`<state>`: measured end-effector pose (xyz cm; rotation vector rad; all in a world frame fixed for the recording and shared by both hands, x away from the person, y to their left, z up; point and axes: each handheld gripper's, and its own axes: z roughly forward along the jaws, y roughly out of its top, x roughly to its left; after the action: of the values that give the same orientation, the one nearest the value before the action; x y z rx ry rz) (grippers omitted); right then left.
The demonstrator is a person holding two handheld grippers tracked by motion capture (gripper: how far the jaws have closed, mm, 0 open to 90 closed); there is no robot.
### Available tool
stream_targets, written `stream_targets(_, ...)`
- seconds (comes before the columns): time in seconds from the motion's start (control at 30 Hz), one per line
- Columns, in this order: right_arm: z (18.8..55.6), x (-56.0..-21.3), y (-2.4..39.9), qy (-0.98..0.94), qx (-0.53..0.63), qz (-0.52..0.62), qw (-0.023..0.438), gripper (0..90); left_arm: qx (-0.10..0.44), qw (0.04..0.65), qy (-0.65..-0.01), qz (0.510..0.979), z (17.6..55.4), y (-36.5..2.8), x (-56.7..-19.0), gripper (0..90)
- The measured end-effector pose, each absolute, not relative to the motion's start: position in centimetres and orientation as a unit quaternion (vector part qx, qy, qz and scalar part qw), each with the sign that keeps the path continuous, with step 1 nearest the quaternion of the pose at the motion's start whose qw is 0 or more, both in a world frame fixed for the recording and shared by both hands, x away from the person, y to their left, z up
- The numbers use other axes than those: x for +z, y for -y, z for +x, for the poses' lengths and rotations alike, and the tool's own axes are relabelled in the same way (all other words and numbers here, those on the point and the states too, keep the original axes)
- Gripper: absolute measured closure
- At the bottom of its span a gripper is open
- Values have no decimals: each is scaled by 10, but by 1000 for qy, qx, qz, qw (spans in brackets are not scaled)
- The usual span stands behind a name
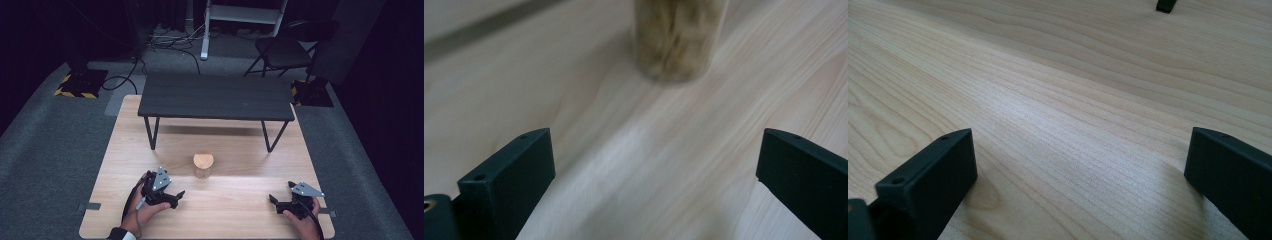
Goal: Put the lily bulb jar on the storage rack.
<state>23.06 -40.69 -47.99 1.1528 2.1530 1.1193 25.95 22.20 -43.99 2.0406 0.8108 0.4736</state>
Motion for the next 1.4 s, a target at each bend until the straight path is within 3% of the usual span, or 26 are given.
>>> stream_targets(0.37,230,-480,407,-781,406,418,226,0,162,426,-295,840,302,-185,-406,22)
stream_targets(1.0,230,-480,408,-781,406,418,225,0,134,433,-290,843,341,-156,-415,25)
stream_targets(1.23,230,-480,408,-781,406,418,225,0,154,427,-285,844,346,-145,-419,100)
stream_targets(1.4,230,-480,408,-781,406,418,225,0,170,430,-281,841,345,-145,-423,225)
